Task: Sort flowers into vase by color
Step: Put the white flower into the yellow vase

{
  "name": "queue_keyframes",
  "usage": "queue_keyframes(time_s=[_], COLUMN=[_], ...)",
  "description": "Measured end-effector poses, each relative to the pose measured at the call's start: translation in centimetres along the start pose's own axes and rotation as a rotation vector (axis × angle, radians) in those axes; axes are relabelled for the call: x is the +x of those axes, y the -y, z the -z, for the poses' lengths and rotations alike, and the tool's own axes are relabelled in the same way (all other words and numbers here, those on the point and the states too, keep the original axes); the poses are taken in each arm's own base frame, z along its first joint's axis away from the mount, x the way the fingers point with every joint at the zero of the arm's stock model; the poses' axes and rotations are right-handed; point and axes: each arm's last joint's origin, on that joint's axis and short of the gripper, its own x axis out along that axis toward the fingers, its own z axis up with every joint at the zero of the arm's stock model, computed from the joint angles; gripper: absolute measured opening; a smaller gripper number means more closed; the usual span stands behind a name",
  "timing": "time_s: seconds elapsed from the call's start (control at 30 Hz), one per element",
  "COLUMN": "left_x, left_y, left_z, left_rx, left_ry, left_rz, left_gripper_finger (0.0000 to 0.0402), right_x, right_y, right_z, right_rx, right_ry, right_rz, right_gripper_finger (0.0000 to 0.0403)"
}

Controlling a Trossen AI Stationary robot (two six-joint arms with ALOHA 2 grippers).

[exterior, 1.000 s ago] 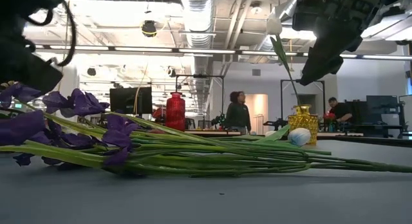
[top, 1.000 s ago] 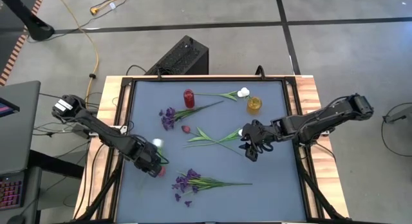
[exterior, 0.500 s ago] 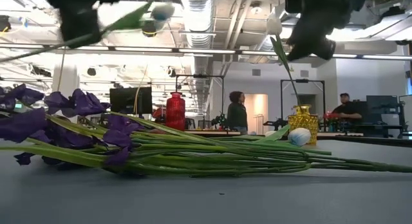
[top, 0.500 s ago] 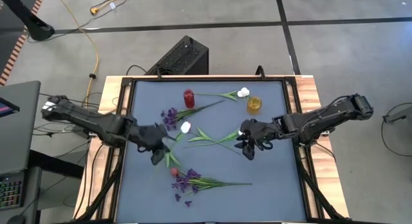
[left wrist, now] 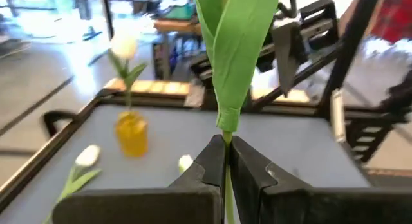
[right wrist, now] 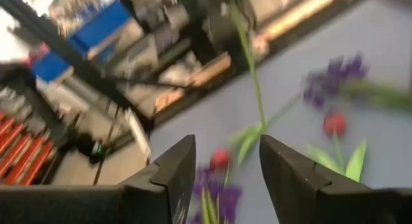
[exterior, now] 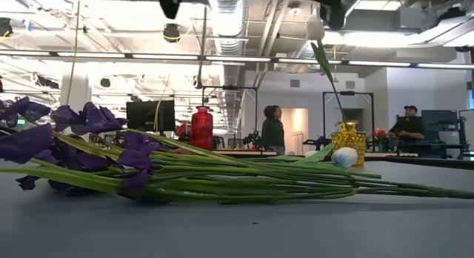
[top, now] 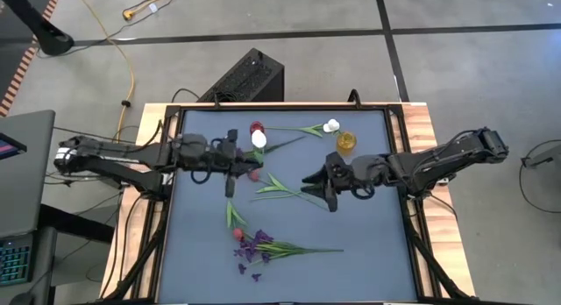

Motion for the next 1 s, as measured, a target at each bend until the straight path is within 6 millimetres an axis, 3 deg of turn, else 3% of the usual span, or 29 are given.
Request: queue_keyframes(time_s=[0.27,0.53,0.8,1.0], left_x=[2.7,4.2,4.2,4.3], left_y=[-1.0,-1.3,-1.5,-1.6], left_z=[0.6,1.2,1.2,1.2], left_rx=[-0.08,-0.087,-0.078,-0.086], left_ry=[0.041,0.063,0.076,0.076], left_rz=[0.253,0.266,0.237,0.194], left_gripper_finger=[0.0,0.0,0.0,0.0], right_x=[1.3,4.7,6.5,7.6], right_y=[-0.4,0.4,1.5,2.0], right_z=[-0.9,0.6,1.9,1.7], right_rx=[-0.074,-0.114,-0.126,-0.119], right_ry=[0.186,0.199,0.151,0.174], right_rz=[-0.008,-0.002,0.024,-0.002], right_gripper_finger=[0.0198,0.0198,0.0198,0.0197])
